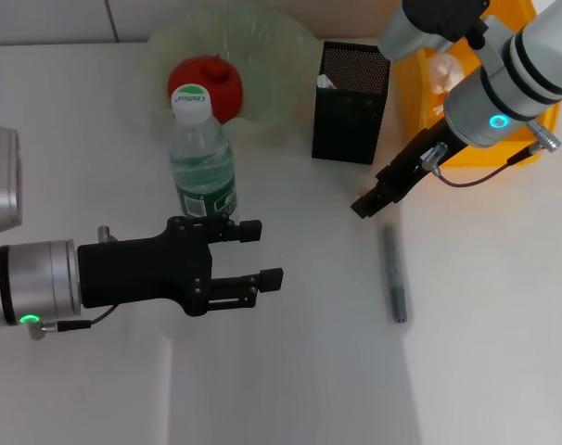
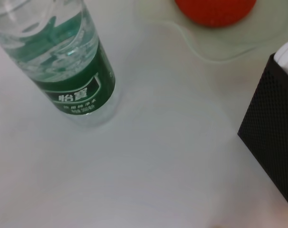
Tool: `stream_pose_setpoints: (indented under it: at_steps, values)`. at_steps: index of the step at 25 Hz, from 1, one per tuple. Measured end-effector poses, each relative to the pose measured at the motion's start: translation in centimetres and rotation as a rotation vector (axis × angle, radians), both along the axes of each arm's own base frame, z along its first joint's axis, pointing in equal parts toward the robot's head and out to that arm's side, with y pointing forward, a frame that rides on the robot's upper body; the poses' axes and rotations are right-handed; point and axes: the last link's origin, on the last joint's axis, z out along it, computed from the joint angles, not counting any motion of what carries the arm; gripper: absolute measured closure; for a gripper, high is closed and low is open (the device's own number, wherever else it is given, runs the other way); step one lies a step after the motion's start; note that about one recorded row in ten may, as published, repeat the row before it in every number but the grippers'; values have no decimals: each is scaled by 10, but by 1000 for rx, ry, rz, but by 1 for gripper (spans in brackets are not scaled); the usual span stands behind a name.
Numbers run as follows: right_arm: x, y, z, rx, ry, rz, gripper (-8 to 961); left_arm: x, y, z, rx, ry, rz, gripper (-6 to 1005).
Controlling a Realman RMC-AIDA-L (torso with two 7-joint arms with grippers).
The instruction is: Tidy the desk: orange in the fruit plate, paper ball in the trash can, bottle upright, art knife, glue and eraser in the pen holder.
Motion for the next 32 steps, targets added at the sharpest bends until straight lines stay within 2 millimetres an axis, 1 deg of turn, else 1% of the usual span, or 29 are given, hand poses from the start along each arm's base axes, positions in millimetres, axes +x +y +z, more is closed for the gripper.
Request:
stream_pose_setpoints:
  at_steps: [1, 6, 12, 17, 22, 23, 24, 27, 30, 32]
  values:
    - [0, 0, -2, 3, 2, -2, 229, 0, 0, 0, 1, 1, 1, 270]
    - [1, 2, -10, 6, 16, -2, 333, 0, 0, -1, 2, 2, 3, 270]
    - [3, 3, -13, 12, 12, 0, 458, -2, -1, -1, 5, 4, 9, 270]
    - [5, 3, -12, 15, 12, -3, 667, -3, -1, -2, 9, 10, 13, 270]
    - [6, 3, -7, 30, 27, -6, 807, -4, -3, -3, 4, 10, 16, 270]
    - [4, 3, -3, 32, 37, -5, 835, -4, -3, -4, 3, 10, 18, 270]
    - [2, 1, 1, 33, 51, -6, 836, -5, -4, -4, 3, 10, 19, 270]
    - [-10, -3, 23, 54, 109, 7, 828, -6, -5, -3, 6, 11, 24, 270]
    - [-26, -11, 56, 116, 165, 41, 816, -7, -5, -2, 7, 10, 24, 270]
    - [-36, -15, 78, 189, 201, 68, 809, -7, -5, -2, 6, 9, 23, 270]
